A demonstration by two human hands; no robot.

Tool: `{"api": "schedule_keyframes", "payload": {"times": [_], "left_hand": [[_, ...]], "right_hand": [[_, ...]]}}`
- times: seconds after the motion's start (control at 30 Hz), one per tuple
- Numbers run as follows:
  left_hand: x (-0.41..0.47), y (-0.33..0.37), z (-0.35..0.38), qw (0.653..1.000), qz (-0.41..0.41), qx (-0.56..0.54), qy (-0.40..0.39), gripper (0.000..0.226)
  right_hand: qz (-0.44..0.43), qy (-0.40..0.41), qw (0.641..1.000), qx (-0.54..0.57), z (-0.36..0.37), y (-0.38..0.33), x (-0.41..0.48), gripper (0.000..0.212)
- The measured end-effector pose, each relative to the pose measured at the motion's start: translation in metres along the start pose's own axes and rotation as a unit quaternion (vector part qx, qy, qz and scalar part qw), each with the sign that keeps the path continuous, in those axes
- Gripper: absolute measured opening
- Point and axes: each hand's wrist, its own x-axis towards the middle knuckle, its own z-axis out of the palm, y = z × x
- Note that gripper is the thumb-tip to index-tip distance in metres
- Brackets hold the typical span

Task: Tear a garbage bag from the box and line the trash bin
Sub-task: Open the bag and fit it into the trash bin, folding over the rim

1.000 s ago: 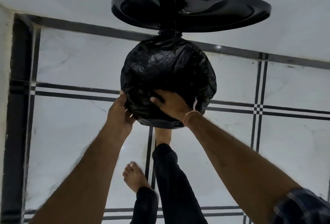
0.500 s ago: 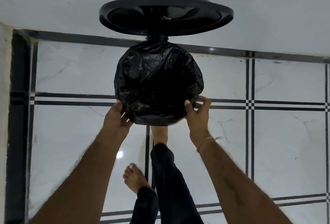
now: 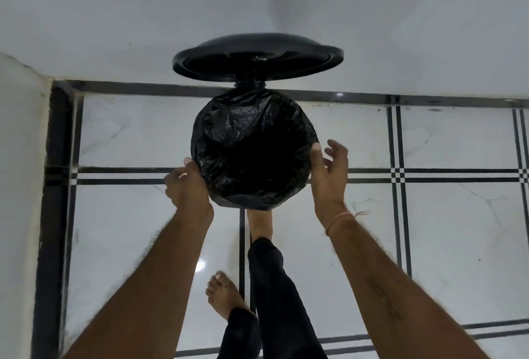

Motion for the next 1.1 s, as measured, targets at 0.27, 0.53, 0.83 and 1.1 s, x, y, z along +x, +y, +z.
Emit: {"api": "schedule_keyframes", "payload": {"times": [0.27,0.53,0.83,1.1], "left_hand": [[-0.069,0.130,0.021,0.960,0.180,-0.083,-0.198,0.055],[-0.088,0.100,-0.012,0.955,0.223,0.029,-0.193,0.037],[-0.061,-0.022,-0.020,0.936,0.284,0.188,-0.096,0.069],[-0.048,-0.061,-0.033,0.890,0.260,0.351,-0.130,0.073]], "right_hand": [[-0.017,-0.123,0.976,0.178,-0.003,-0.161,0.021,0.041],[-0.031,-0.082,0.996,-0.002,-0.017,-0.137,0.002,0.040],[-0.078,-0.108,0.981,-0.143,-0.017,-0.025,-0.015,0.039],[-0.091,-0.171,0.944,-0.266,-0.015,0.017,-0.014,0.067]]}}
